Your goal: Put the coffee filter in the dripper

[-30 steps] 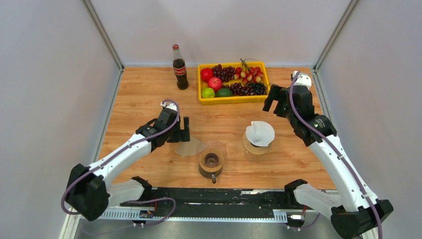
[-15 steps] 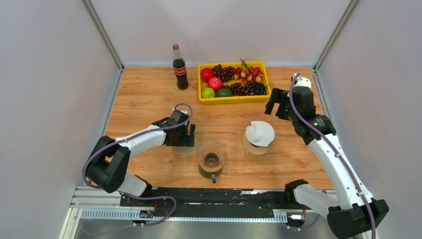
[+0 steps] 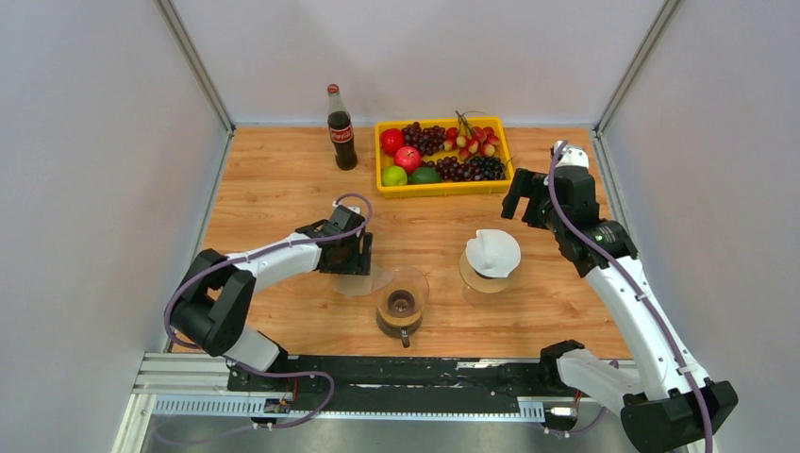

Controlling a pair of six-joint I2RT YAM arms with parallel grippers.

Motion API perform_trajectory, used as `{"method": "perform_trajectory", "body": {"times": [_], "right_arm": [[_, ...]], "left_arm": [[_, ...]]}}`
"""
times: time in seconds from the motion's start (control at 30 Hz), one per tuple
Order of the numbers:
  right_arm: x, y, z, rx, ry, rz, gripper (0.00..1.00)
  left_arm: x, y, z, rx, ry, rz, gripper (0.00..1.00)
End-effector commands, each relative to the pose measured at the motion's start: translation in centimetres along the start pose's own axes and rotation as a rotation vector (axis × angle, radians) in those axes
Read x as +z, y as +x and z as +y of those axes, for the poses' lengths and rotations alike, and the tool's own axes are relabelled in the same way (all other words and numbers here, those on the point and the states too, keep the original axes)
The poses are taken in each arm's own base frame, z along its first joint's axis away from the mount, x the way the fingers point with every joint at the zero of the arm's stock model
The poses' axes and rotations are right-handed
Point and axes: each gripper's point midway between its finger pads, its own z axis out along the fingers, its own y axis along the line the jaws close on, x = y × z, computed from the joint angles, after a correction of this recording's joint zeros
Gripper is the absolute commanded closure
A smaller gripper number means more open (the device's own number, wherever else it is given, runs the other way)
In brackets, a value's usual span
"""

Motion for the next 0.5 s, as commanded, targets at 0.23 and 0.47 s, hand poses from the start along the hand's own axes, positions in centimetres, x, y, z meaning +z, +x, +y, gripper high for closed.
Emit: {"method": "perform_trajectory", "body": {"times": [0.23,0.47], "right_arm": [[-0.3,-0.8,0.1,-0.007,-0.022,-0.058,0.00],[-0.4,-0.6,-0.1,-0.013,-0.019,-0.059,0.00]], "left_arm": [[1.2,3.4,0.4,0.032,-0.136,0.069,0.29],[1.4,3.9,-0.6,0.019,-0.116,0.076,0.47]]}}
